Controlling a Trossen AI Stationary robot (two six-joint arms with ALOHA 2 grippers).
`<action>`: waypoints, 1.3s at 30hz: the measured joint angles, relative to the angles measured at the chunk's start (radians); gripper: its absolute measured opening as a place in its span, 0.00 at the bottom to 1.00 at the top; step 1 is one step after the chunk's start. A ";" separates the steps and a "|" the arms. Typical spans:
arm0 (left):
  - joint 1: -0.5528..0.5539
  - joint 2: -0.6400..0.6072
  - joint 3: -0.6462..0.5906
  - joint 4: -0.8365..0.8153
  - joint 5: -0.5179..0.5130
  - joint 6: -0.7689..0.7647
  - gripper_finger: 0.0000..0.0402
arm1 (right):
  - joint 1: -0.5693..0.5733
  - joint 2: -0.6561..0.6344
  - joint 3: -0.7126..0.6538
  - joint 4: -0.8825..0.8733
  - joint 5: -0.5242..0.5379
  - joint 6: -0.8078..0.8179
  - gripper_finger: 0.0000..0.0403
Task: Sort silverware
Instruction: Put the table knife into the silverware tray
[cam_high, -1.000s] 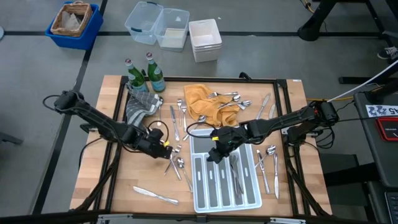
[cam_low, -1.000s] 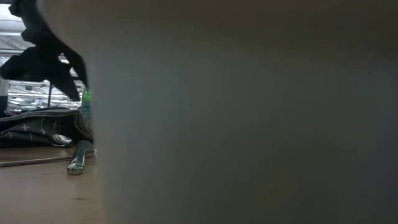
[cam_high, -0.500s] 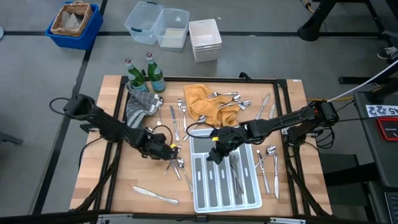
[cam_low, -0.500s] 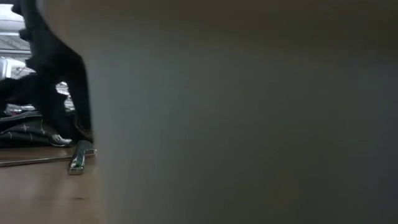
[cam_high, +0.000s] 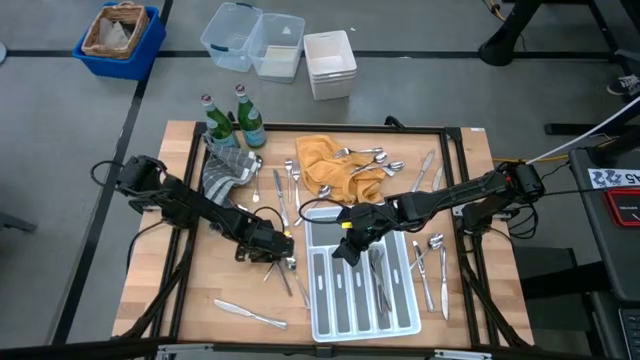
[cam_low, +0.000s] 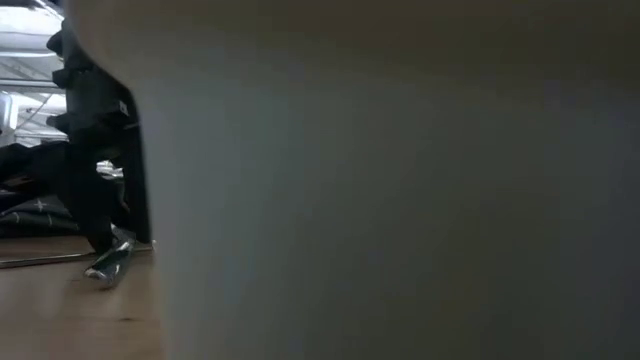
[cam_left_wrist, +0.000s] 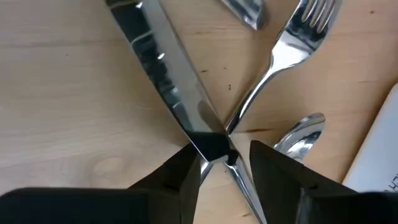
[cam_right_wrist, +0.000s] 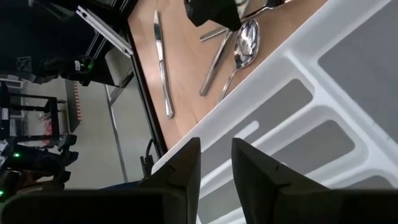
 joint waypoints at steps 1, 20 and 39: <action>0.002 0.000 0.000 -0.001 0.002 0.000 0.32 | 0.000 0.000 0.000 -0.001 0.000 -0.005 0.23; 0.009 0.002 -0.001 -0.058 -0.047 0.010 0.02 | 0.000 0.000 0.000 0.000 0.034 -0.049 0.23; 0.003 -0.117 -0.006 -0.149 -0.035 0.115 0.01 | 0.000 0.000 0.000 -0.002 0.034 -0.059 0.23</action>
